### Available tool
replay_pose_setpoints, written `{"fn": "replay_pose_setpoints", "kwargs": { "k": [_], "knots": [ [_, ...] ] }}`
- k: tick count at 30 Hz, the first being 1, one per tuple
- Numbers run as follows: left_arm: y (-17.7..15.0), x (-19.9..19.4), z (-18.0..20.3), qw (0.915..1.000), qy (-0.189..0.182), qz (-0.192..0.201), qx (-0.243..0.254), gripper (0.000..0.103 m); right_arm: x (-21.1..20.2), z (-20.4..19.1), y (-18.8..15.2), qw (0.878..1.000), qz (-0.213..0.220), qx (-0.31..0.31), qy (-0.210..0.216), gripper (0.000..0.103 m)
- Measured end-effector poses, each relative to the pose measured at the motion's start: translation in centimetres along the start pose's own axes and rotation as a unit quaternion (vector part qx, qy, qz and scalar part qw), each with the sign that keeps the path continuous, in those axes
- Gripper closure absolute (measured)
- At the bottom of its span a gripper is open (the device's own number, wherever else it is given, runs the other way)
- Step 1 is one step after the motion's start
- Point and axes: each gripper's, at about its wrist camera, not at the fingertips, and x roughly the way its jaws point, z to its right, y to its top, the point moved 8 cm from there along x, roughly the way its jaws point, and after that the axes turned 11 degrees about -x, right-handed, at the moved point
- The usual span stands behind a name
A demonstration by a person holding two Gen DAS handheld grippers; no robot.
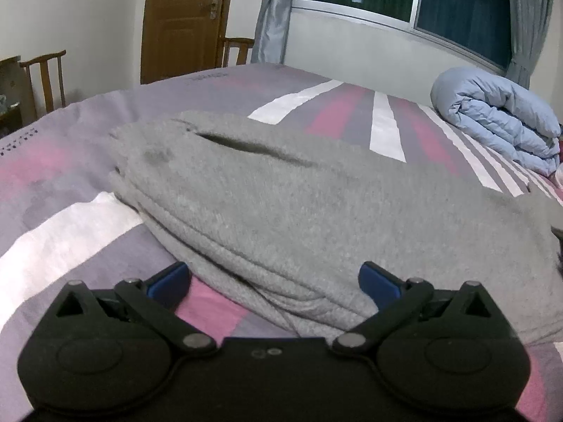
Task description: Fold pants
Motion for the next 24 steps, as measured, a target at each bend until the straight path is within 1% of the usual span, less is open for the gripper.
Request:
{"fn": "replay_pose_setpoints", "kwargs": {
  "k": [4, 5, 6, 7, 9, 12, 14, 17, 18, 19, 20, 22, 24],
  "knots": [
    [0.1, 0.1, -0.1, 1.0, -0.003, -0.001, -0.003, 0.006, 3.5, -0.8, -0.1, 0.996, -0.04, -0.066, -0.036, 0.051],
    [0.1, 0.1, -0.2, 1.0, -0.004, -0.002, -0.003, 0.006, 4.1, -0.5, -0.4, 0.995, -0.047, -0.076, -0.05, 0.072],
    [0.0, 0.1, -0.2, 1.0, -0.005, -0.003, -0.004, 0.006, 4.3, 0.1, -0.7, 0.995, -0.054, -0.07, -0.054, 0.094],
    [0.0, 0.1, -0.2, 1.0, -0.006, -0.003, -0.005, 0.006, 4.2, 0.9, -1.3, 0.996, -0.062, -0.046, -0.044, 0.098],
    [-0.1, 0.1, -0.2, 0.9999, -0.009, -0.003, -0.007, 0.006, 2.6, 2.5, -2.3, 0.998, -0.051, -0.008, -0.04, 0.098],
    [-0.1, 0.0, -0.2, 0.9999, -0.011, -0.002, -0.007, 0.006, -0.8, 4.5, -4.9, 0.998, -0.033, 0.047, -0.036, 0.098],
    [-0.1, 0.0, -0.2, 0.9999, -0.011, -0.002, -0.007, 0.006, -2.3, 5.9, -7.5, 0.994, -0.039, 0.104, -0.022, 0.098],
    [-0.2, -0.1, -0.1, 0.9999, -0.012, -0.002, -0.004, 0.006, -2.5, 7.5, -11.1, 0.984, -0.052, 0.171, -0.002, 0.098],
    [-0.2, -0.2, -0.2, 0.9999, -0.012, -0.002, -0.004, 0.006, -2.8, 8.1, -11.5, 0.98, -0.048, 0.195, 0.011, 0.096],
    [-0.3, -0.2, -0.2, 0.9999, -0.012, -0.001, -0.004, 0.006, -3.1, 8.6, -11.4, 0.976, -0.04, 0.212, 0.02, 0.087],
    [-0.2, -0.2, -0.2, 0.9999, -0.013, -0.002, -0.005, 0.006, -3.6, 9.0, -11.1, 0.977, -0.032, 0.212, 0.015, 0.078],
    [-0.2, -0.2, -0.3, 0.9999, -0.013, -0.002, -0.005, 0.006, -4.6, 9.5, -9.7, 0.984, -0.012, 0.178, -0.003, 0.075],
    [-0.2, -0.1, -0.3, 0.9999, -0.013, -0.002, -0.006, 0.006, -4.8, 9.4, -8.1, 0.991, -0.006, 0.131, -0.015, 0.075]
  ]
}}
